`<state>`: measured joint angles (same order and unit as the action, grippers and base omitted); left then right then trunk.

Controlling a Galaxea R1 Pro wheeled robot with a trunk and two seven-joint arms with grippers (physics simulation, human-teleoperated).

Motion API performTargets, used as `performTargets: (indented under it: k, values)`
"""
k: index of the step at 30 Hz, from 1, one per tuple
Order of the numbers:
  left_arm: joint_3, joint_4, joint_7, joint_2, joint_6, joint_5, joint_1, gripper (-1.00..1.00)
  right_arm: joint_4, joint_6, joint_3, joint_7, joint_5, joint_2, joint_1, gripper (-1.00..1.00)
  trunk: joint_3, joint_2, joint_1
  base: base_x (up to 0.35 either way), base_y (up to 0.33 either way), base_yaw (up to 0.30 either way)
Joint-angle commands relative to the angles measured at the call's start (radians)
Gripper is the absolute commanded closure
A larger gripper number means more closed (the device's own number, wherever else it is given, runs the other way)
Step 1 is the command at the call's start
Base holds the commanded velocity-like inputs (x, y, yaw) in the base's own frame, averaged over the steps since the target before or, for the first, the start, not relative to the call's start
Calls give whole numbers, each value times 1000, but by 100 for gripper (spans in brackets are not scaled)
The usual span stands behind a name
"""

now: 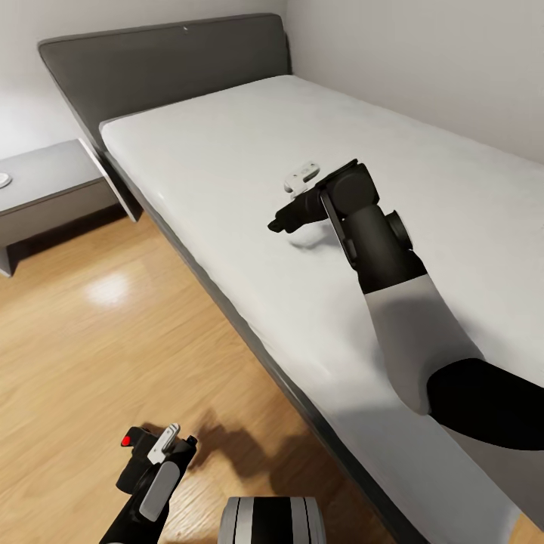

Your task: Attach the digital camera to the camera tripod in the bedroom.

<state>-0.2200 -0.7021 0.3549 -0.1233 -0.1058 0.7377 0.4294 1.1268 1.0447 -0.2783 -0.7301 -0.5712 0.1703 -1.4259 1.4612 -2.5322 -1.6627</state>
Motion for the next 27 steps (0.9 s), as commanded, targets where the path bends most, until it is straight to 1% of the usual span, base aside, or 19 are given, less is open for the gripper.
performTargets:
  k: [1,5,14,22,27]
  values:
    - [-4,-2,3,-1,-5,6,0,-100,1,3,0,-9,-11,0,-1,-100,1,0,0,0,0,-3]
    - [-5,-2,5,-1,-4,11,0,-100,1,3,-1,-9,-11,1,-1,-100,1,0,0,0,0,-2]
    - [-5,-16,14,2,-3,35,0,-100,19,3,-1,-9,-10,1,-1,-100,1,0,0,0,0,0]
    - [-6,-37,38,24,-3,45,0,-100,29,3,-2,-9,-10,1,-1,-100,1,0,0,0,0,0]
    - [-7,-46,48,30,6,68,1,-100,31,3,-2,-9,-9,2,-1,-100,1,0,0,0,0,0]
